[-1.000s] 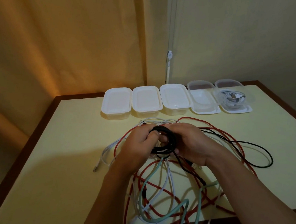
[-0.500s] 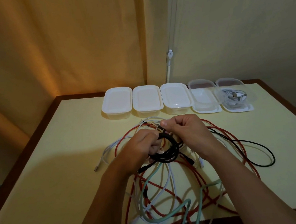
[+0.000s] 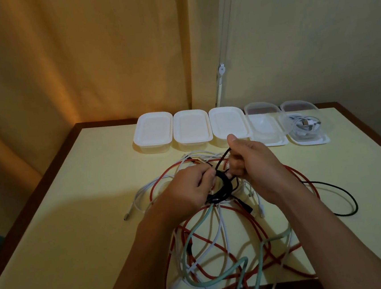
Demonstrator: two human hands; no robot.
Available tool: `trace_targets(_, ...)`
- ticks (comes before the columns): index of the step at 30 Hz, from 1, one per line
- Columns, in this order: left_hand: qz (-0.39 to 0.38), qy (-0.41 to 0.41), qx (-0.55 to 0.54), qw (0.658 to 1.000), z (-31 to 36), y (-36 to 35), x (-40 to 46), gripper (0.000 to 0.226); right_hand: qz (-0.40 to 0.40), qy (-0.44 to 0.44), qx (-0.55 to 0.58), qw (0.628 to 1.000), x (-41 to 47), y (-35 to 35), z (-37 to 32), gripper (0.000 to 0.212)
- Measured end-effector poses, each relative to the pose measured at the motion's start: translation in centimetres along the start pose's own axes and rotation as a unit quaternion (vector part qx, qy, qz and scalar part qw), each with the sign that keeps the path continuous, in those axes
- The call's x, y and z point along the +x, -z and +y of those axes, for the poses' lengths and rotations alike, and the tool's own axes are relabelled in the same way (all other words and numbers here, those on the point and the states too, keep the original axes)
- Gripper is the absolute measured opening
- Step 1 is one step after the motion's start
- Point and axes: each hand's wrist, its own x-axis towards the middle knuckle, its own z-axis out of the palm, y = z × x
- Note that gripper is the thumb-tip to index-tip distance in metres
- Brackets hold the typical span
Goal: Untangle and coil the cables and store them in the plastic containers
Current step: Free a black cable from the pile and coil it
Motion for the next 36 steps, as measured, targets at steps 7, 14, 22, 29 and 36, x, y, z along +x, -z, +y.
trace_targets(7,0.117,0.052,-0.007,0.992,-2.8,0.1,0.1,0.036,0.038,0.05,-0.185,0.981,-1.0,0.4,-0.7,0.032)
trace_targets(14,0.18,0.16,-0.217,0.946,-1.6,-0.7,0.9,0.035,-0.083,-0.019,-0.088,0.992,-1.0,-1.1,0.6,0.031)
trace_targets(22,0.167,0.132,-0.248,0.945,-0.4,-0.4,0.3,0.028,-0.03,-0.012,-0.196,0.98,-1.3,-1.7,1.0,0.035)
trace_targets(29,0.112,0.094,-0.27,0.952,-1.1,0.6,0.0,0.023,-0.024,0.052,-0.227,0.972,-1.2,-2.3,1.1,0.023)
trace_targets(36,0.084,0.077,-0.256,0.96,-1.1,-0.1,0.1,0.02,0.084,0.072,-0.257,0.96,-1.0,-3.3,2.0,0.026)
